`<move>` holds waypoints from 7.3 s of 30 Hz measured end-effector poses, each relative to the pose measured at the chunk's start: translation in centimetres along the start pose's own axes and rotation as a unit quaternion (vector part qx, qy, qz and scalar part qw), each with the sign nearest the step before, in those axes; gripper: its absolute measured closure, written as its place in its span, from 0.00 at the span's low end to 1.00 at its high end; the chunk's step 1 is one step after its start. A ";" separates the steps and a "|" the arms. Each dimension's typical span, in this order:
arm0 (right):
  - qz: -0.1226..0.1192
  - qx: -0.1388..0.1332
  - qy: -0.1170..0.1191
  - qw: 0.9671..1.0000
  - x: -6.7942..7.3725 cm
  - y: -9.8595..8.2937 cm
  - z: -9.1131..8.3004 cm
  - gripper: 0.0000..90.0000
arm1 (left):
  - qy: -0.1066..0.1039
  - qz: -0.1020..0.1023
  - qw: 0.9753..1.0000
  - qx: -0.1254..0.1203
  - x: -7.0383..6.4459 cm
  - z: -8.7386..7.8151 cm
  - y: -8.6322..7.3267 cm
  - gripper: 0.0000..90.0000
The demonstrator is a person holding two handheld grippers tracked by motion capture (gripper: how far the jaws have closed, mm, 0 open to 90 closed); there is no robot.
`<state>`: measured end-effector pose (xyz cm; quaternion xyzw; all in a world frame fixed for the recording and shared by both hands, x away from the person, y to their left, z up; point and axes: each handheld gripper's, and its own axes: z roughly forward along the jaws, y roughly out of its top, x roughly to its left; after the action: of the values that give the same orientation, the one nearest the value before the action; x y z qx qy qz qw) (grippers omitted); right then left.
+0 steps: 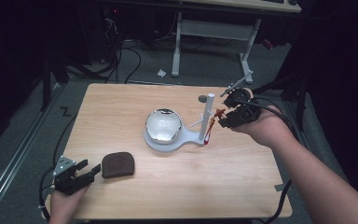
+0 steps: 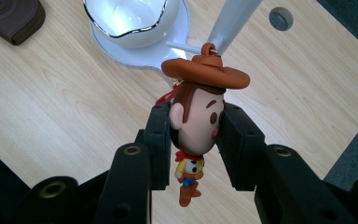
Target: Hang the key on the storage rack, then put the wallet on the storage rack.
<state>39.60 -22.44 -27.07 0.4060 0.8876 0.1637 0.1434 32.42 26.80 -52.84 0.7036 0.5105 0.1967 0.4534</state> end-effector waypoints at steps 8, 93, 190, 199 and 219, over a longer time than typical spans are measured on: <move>-0.005 0.001 -0.002 1.000 0.1 0.6 0.4 0.74 | 0.000 0.001 1.000 0.000 -0.1 0.0 0.0 0.42; 0.102 -0.058 0.004 0.993 -1.6 -9.6 10.4 0.51 | 0.007 0.007 1.000 0.006 -0.4 0.2 0.0 0.42; 0.119 -0.239 -0.080 0.960 4.3 -24.8 16.5 0.49 | -0.070 -0.040 0.997 -0.001 -1.7 2.3 1.3 0.97; 0.122 -0.244 -0.080 0.959 3.9 -25.0 16.3 0.49 | -0.058 0.009 0.996 -0.066 -3.5 0.2 2.2 0.97; 0.115 -0.254 -0.076 0.957 3.9 -24.4 16.3 0.50 | -0.046 0.023 0.993 -0.103 -5.5 -1.1 3.4 0.97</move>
<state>27.02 -31.65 -52.27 0.4670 0.7505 0.3675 0.2890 31.26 22.17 -48.36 0.6730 0.4496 0.2263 0.5419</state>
